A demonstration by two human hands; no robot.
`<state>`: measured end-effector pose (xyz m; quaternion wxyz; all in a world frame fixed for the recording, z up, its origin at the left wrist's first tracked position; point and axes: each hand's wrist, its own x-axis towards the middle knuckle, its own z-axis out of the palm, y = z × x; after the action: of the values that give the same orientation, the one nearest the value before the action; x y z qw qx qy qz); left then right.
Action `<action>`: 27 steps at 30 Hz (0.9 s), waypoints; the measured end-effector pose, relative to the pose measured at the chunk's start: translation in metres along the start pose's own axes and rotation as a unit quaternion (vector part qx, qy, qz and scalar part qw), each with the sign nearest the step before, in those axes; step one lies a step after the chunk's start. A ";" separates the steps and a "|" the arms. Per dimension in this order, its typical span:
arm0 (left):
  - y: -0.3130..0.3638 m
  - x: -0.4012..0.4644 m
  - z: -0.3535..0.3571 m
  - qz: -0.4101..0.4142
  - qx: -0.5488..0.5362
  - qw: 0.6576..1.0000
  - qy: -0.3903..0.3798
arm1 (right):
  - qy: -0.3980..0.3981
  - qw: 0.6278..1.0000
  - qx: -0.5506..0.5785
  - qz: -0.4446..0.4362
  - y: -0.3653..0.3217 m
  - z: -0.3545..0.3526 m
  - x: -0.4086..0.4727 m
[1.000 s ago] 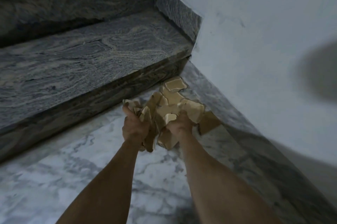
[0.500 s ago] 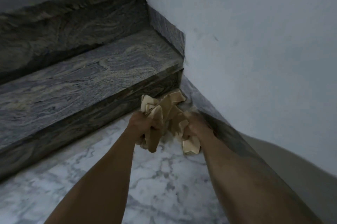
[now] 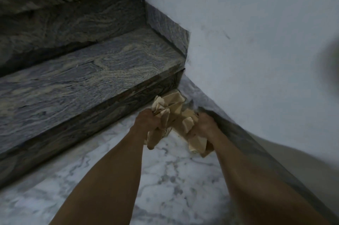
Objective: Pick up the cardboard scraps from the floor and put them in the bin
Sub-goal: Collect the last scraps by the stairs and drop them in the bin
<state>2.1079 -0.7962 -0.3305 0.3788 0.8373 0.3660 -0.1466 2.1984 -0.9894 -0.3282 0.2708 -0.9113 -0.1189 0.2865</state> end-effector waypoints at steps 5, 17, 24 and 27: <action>-0.036 -0.013 -0.016 -0.017 -0.099 0.995 0.013 | -0.008 0.975 0.218 0.041 -0.016 -0.030 0.011; -0.101 -0.015 -0.019 -0.085 -0.337 0.938 0.009 | -0.149 0.987 0.047 0.031 -0.081 0.045 0.045; -0.070 0.003 -0.029 -0.084 -0.297 0.948 -0.077 | -0.135 0.991 -0.009 0.011 -0.063 0.019 0.062; -0.042 0.011 -0.024 -0.046 -0.245 0.967 -0.056 | -0.120 0.992 -0.022 -0.035 -0.064 -0.018 0.080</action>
<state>2.0847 -0.7545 -0.3424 0.5850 0.6917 0.4072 -0.1160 2.2695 -0.9141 -0.3162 0.2444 -0.8711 -0.1891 0.3817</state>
